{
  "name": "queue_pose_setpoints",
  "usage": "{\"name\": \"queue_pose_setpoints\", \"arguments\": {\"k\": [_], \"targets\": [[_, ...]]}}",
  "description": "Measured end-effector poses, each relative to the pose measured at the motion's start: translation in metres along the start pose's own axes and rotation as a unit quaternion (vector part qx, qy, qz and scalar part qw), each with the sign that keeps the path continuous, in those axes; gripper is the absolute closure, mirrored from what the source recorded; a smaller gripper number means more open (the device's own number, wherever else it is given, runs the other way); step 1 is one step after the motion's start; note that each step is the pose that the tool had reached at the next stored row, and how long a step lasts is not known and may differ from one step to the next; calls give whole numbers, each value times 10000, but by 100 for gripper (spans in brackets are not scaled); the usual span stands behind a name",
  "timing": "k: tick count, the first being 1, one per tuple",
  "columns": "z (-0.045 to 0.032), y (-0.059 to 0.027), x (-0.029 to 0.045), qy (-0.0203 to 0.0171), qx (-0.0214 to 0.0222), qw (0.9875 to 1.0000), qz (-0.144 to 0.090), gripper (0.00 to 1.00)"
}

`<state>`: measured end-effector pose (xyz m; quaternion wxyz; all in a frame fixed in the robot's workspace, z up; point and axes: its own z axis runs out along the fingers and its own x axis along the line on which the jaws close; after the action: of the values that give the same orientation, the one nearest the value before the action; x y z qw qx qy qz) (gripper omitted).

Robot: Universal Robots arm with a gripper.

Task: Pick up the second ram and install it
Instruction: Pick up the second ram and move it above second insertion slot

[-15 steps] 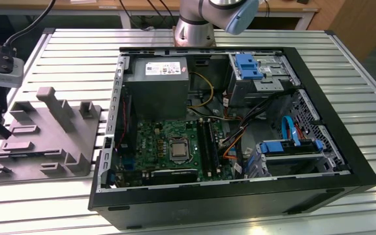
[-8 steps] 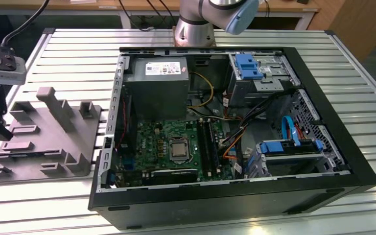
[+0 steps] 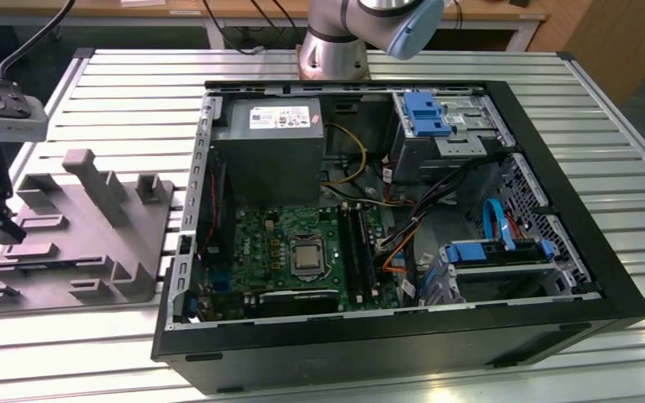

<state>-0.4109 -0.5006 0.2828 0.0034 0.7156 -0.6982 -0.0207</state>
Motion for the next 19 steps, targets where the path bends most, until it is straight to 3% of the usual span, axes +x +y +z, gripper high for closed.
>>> {"name": "queue_pose_setpoints", "arguments": {"k": [3,19], "targets": [[16,7,-4,1,27,10000,-21,90],[125,55,-77,-10,37,9994,357,90]]}}
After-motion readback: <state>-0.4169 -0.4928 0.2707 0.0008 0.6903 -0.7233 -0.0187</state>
